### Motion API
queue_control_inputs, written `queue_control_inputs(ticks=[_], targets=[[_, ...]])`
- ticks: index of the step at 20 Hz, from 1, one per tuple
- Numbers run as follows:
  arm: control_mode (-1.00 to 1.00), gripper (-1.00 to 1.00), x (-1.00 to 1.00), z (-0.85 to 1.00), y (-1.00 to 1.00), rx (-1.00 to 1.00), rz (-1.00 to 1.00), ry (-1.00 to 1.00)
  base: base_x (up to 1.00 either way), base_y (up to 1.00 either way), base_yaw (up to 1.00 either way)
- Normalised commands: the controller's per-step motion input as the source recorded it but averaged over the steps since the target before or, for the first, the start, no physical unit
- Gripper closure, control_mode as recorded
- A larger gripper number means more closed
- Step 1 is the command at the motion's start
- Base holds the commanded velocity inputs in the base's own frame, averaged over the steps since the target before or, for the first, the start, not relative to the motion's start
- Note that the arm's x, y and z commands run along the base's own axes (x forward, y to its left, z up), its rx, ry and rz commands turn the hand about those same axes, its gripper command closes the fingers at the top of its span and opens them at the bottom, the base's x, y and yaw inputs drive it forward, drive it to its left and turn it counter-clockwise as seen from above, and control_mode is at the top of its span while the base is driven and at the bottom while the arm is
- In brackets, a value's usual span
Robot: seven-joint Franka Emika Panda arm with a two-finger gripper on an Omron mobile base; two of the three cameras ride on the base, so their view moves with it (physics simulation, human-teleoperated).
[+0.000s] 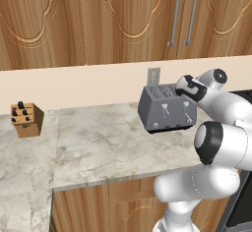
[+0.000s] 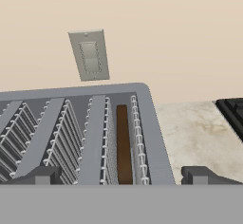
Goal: Start the toaster. Once the lever pops up, take the bread to the plate on the dining counter.
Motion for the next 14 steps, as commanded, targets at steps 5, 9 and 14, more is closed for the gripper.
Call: queue_control_inputs(ticks=[5,9,14], targets=[[-1.00,-1.00,0.00,0.00,0.00,0.00,0.00,0.00,0.00,0.00,0.00],[-1.00,-1.00,0.00,0.00,0.00,0.00,0.00,0.00,0.00,0.00,0.00],[-1.00,-1.00,0.00,0.00,0.00,0.00,0.00,0.00,0.00,0.00,0.00]])
